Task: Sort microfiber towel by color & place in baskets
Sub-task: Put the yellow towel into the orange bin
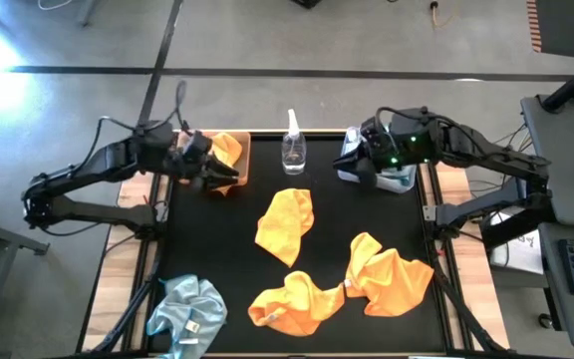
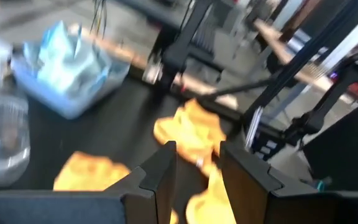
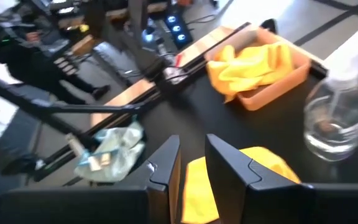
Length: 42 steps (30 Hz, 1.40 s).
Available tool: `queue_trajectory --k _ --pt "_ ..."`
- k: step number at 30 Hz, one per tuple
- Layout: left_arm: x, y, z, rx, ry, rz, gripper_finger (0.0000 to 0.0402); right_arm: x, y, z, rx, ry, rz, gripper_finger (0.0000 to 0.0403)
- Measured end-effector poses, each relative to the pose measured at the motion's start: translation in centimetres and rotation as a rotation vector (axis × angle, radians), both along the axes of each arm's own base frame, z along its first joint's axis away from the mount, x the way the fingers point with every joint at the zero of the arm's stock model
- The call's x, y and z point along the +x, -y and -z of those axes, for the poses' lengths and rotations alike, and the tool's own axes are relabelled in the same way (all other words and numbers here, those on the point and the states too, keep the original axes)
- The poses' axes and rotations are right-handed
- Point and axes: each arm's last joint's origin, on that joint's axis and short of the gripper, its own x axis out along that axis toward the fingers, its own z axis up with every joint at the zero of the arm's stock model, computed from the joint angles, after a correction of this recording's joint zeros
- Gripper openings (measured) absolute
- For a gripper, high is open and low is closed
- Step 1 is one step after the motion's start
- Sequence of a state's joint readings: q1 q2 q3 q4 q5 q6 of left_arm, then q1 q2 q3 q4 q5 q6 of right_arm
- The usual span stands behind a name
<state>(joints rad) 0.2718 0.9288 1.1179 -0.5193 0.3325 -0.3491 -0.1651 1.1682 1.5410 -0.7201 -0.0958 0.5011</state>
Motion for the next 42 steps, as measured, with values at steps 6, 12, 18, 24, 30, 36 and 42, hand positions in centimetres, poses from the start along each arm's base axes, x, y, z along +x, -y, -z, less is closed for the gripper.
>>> queue_trajectory --k 6,12,18,24,30,36,42 --pt "1.3 -0.4 2.4 -0.063 -0.207 -0.010 0.0107 1.5 0.2 1.1 0.013 -0.053 0.020 0.0068" --pt "3.1 -1.1 3.9 -0.060 -0.299 -0.088 0.0107 2.6 -0.2 2.5 0.035 -0.140 -0.003 0.0068" --pt "5.6 -1.6 6.2 -0.073 -0.420 -0.184 0.0107 2.8 -0.2 3.5 0.027 -0.230 -0.018 0.0068" --pt "8.4 -2.4 9.3 -0.094 -0.544 -0.213 0.0107 2.2 -0.3 3.7 0.026 -0.272 -0.025 0.0068" --pt "10.5 -2.8 12.2 -0.109 -0.646 -0.209 0.0107 1.4 -0.5 3.2 -0.009 -0.264 -0.045 0.0068" --pt "11.9 -3.1 14.4 -0.114 -0.713 -0.203 0.0107 0.9 -0.5 2.8 -0.032 -0.249 -0.057 0.0068" --pt "13.0 -3.4 16.6 -0.123 -0.774 -0.201 0.0107 0.8 -0.5 2.8 -0.049 -0.250 -0.068 0.0068"
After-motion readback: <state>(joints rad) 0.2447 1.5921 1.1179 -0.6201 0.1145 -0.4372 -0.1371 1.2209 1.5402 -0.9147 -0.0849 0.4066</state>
